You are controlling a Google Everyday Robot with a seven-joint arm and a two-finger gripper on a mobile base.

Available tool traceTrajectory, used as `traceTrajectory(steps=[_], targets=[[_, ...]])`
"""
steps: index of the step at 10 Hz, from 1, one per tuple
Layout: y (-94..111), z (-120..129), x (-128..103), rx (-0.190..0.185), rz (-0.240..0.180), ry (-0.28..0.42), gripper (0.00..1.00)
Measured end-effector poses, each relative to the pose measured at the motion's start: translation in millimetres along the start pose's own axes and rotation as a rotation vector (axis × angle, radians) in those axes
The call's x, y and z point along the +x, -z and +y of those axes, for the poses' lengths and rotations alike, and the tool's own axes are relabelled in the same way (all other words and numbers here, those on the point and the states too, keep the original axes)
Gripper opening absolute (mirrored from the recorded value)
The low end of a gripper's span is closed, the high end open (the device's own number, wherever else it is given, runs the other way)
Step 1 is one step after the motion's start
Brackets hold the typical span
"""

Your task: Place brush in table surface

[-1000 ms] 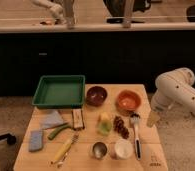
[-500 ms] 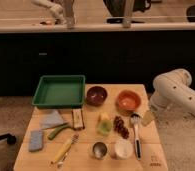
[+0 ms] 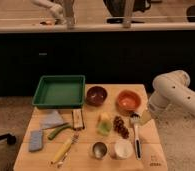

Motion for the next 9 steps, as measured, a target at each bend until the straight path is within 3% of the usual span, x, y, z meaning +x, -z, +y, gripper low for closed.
traceTrajectory(steps=[2, 4, 9], targets=[[-0.9, -1.4, 0.6, 0.012, 0.007, -0.014, 0.8], [-6.1, -0.6, -0.3, 0.023, 0.018, -0.131, 0.8], [-12.2, 6.2, 2.1, -0.055, 0.002, -0.308, 0.8]])
